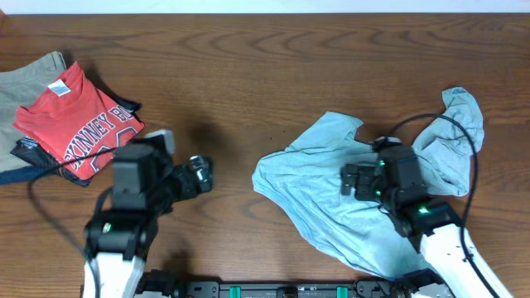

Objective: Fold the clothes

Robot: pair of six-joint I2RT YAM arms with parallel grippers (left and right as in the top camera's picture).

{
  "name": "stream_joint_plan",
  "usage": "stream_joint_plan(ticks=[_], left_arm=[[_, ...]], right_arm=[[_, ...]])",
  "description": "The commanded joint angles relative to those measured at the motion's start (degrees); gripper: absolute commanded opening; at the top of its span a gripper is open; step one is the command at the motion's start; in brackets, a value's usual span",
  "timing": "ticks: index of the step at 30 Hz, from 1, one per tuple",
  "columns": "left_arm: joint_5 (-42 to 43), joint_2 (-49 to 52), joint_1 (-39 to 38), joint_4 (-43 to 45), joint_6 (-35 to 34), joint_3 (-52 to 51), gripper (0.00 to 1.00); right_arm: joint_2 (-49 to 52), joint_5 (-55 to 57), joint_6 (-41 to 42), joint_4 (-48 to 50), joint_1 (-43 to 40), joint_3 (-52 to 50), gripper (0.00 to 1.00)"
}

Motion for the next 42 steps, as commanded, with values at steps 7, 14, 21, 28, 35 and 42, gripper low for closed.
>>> stream_joint_plan(ticks=[7, 14, 21, 28, 35, 42], left_arm=[[1.2, 22.3, -10.6, 11.4, 3.0, 0.2, 0.98], [1.2, 37.0, -17.4, 21.9, 3.0, 0.2, 0.95], [1.2, 45.9, -24.8, 30.5, 2.7, 0.2, 0.87], [-0.6, 51.6, -30.9, 37.0, 2.8, 0.2, 0.06], [-16.5, 44.5, -26.3, 24.7, 2.8, 0.5, 0.06], [-19.4, 28.3, -19.0, 17.7, 3.0, 0.6, 0.06]], right_arm=[[-1.1, 3.3, 2.6, -8.4, -11.8, 0.1, 0.99], [-1.1, 3.3, 2.2, -10.6, -14.5, 0.1, 0.99], [-1.1, 7.4, 2.2, -11.6, -14.5, 0.1, 0.99], [-1.1, 9.1, 2.2, -12.5, -14.5, 0.1, 0.98], [-1.1, 16.0, 2.2, -12.5, -14.5, 0.1, 0.85], [-1.0, 15.8, 0.7, -1.7, -14.5, 0.1, 0.80]])
